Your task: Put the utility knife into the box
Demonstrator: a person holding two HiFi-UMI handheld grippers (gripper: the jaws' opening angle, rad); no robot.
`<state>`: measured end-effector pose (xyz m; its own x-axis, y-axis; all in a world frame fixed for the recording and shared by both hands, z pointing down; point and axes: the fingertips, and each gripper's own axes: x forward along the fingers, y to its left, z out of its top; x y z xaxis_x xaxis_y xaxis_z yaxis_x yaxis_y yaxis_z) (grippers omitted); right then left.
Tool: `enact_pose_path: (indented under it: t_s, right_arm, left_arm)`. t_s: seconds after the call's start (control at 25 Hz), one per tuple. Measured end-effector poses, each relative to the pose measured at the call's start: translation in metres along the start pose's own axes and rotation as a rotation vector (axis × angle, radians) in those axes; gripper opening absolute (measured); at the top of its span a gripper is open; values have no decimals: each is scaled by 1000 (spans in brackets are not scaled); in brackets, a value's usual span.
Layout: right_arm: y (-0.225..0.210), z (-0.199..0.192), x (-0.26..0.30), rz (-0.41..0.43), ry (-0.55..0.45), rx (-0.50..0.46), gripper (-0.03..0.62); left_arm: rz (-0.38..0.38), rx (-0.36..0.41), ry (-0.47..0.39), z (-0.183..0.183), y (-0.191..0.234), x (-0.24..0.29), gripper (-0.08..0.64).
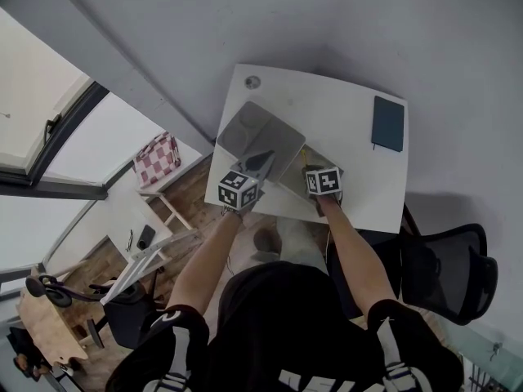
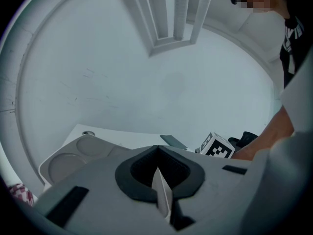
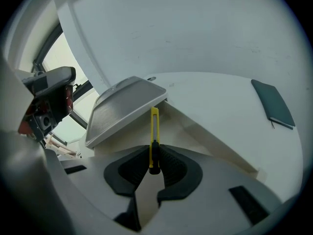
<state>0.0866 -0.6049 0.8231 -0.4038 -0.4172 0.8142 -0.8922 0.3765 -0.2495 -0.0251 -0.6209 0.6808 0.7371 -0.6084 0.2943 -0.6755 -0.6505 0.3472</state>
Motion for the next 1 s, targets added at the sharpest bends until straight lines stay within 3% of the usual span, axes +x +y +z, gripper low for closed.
enact_pose_path:
  t_s: [0.56,0.8,1.0]
  right_arm:
    - [-6,-14,24,-33,108,38,77]
    - [-5,-10,18,-26,82,70,115]
    - [-7,11,-8,-31,-39,110,115]
  left_arm:
    - [27,-26,14,-10,17,1,25]
    - [29,-26,5,-6,19,-4,25]
    - [24,-13,-10,-1,15,-14,25]
